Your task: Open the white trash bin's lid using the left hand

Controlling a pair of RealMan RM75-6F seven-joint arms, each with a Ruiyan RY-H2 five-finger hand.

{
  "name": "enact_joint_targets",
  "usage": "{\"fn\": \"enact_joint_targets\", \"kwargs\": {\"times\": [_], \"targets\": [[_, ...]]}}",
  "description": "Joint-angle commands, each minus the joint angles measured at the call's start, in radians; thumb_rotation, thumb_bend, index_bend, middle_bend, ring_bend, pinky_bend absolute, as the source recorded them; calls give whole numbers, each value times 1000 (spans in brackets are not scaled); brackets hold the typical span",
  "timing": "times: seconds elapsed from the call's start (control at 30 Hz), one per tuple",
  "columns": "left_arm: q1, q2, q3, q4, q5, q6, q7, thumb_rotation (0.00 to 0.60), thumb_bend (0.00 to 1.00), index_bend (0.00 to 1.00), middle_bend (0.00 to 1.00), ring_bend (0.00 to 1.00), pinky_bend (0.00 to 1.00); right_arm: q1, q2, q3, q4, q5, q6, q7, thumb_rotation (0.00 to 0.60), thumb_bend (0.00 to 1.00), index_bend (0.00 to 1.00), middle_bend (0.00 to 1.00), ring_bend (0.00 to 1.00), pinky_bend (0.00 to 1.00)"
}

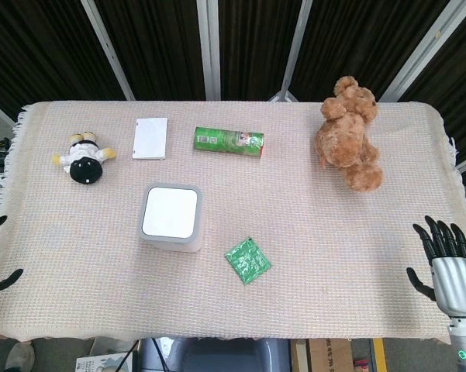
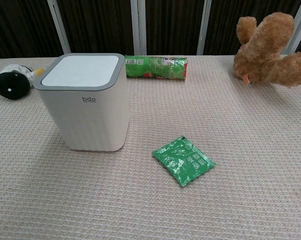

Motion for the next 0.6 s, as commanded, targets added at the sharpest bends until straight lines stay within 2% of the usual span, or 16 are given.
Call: {"fn": "enact_joint_targets", "kwargs": {"times": [0.03,0.2,0.6], "targets": [[6,-4,-8,0,-18,5,13,600,147,131,62,4,135,0,1,0,-3,3,-1,-3,600,293,149,81,51,0],[10,0,-12,-16,-40,0,27,600,147,123,87,7,136,-5,0,2,-9,9,6,-29,600,292,149,80,51,0],[14,0,5,-15,-2,7,27,600,147,121,87,27,148,-2,2,-2,-18,12,-10,-17,600,292,149,80,55,0]]}}
